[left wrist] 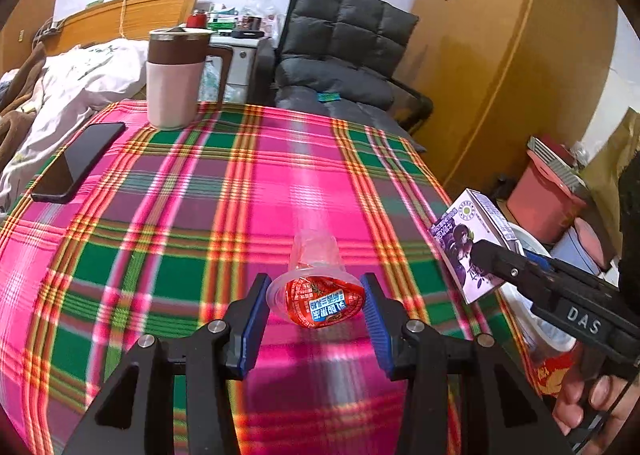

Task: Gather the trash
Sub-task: 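Carry the red cup with the left tool over the bin while the right carries the carton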

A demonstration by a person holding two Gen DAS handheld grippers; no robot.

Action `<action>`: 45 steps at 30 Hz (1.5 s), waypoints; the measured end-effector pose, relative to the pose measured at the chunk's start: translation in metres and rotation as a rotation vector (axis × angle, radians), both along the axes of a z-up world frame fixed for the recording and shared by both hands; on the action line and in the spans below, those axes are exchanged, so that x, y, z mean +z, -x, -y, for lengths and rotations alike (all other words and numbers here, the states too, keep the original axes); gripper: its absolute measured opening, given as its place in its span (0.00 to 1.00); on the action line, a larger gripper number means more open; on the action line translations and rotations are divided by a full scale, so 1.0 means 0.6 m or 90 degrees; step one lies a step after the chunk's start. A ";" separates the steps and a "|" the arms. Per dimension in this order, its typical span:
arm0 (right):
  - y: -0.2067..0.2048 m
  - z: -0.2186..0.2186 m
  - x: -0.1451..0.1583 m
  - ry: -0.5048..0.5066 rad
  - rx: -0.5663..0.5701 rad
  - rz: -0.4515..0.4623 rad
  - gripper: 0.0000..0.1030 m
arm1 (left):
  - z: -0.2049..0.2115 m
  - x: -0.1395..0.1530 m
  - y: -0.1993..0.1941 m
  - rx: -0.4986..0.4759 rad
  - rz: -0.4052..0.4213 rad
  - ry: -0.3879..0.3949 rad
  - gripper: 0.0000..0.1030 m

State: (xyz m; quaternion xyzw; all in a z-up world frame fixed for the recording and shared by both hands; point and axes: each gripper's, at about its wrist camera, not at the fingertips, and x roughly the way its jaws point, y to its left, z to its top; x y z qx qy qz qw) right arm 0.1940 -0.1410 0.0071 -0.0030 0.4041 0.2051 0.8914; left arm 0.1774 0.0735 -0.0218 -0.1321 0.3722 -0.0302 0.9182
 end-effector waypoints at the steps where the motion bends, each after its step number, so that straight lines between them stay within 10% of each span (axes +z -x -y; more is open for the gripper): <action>1: 0.005 0.003 0.002 -0.003 0.002 0.001 0.39 | 0.006 0.003 0.004 -0.003 0.000 -0.001 0.44; 45: 0.085 0.193 0.001 -0.061 -0.119 0.023 0.39 | 0.249 0.056 0.018 -0.176 0.029 -0.015 0.44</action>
